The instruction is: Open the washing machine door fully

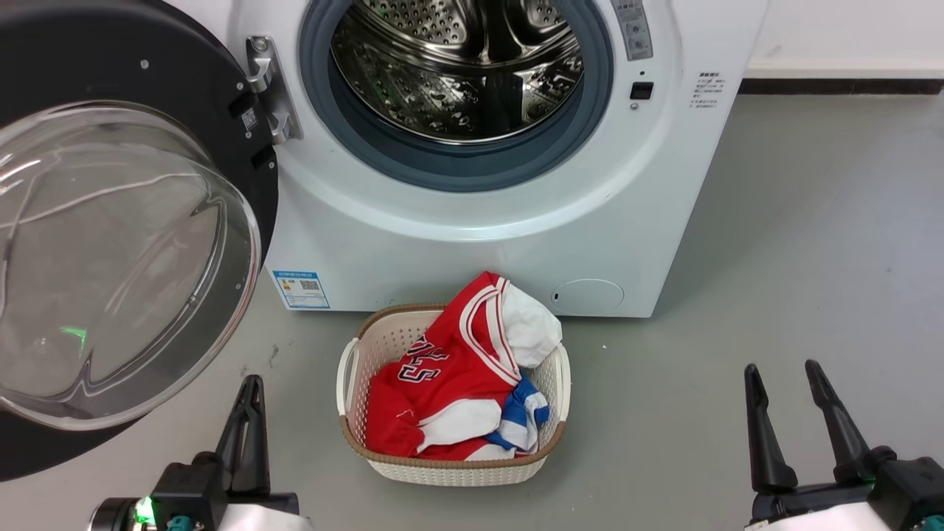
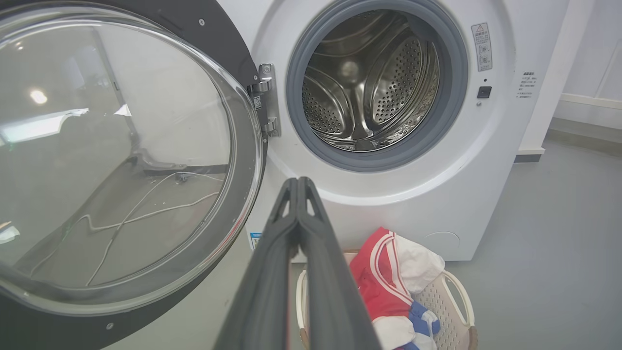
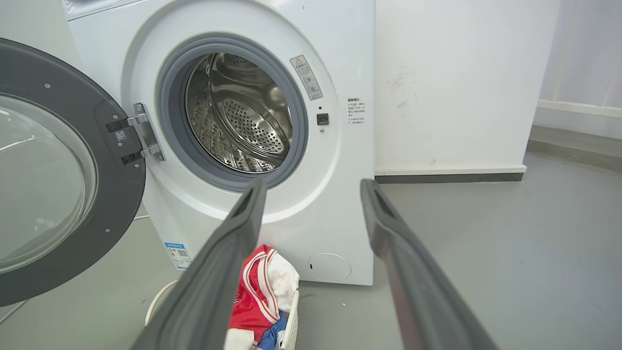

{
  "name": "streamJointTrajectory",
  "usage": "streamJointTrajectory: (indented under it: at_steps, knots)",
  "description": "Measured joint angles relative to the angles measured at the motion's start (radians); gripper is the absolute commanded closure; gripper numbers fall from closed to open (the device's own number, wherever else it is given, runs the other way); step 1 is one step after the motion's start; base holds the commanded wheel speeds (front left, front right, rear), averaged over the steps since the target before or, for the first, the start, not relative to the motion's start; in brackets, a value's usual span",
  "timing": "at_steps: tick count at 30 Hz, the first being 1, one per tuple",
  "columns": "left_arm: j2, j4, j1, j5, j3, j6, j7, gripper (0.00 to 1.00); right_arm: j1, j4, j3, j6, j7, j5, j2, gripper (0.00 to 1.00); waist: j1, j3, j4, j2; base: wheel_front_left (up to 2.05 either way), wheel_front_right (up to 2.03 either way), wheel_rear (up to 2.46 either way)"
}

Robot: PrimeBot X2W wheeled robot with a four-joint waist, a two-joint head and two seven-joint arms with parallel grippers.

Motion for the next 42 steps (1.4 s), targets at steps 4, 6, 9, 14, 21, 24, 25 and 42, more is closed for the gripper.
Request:
streamJointTrajectory:
  at_steps: [4,6,9,14,21,24,25,42]
  knots:
    - [-0.001,0.012,0.012,0.002,-0.011,0.002,0.000,1.00,0.014,0.005,-0.003,0.000,0.000,0.001,0.000,0.00,0.0000,-0.022,-0.004,0.0000,0.00,0.00,0.00]
    - [0.000,0.018,0.016,0.003,-0.018,0.002,0.000,1.00,0.025,0.008,-0.004,0.000,0.000,0.001,0.000,0.00,0.0000,-0.031,-0.005,0.0000,0.00,0.00,0.00]
    - [0.000,0.026,0.026,0.006,-0.040,0.010,0.000,1.00,0.032,0.009,-0.003,0.000,0.000,0.002,0.000,0.00,0.0000,-0.043,-0.007,0.0000,0.00,0.00,0.00]
    - [-0.001,0.042,0.031,-0.010,-0.069,0.013,0.000,1.00,0.045,0.016,-0.004,0.000,0.000,0.007,0.000,0.00,0.0000,-0.056,-0.007,0.0000,0.00,0.00,0.00]
    - [-0.001,0.054,0.037,-0.021,-0.089,0.018,0.000,0.36,0.061,0.023,-0.008,0.000,0.000,0.015,0.000,0.00,0.0000,-0.065,-0.012,0.0000,0.00,0.00,0.00]
    - [-0.001,0.052,0.037,-0.026,-0.090,0.023,0.000,0.00,0.062,0.023,-0.006,0.000,0.000,0.016,0.000,0.00,0.0000,-0.066,-0.016,0.0000,0.00,0.00,0.00]
    - [-0.001,0.052,0.038,-0.026,-0.091,0.024,0.000,0.00,0.062,0.024,-0.007,0.000,0.000,0.016,0.000,0.00,0.0000,-0.066,-0.016,0.0000,0.00,0.00,0.00]
    - [-0.001,0.058,0.040,-0.041,-0.080,0.019,0.000,0.00,0.062,0.022,-0.010,0.000,0.000,0.026,0.000,0.00,0.0000,-0.063,-0.021,0.0000,0.00,0.00,0.00]
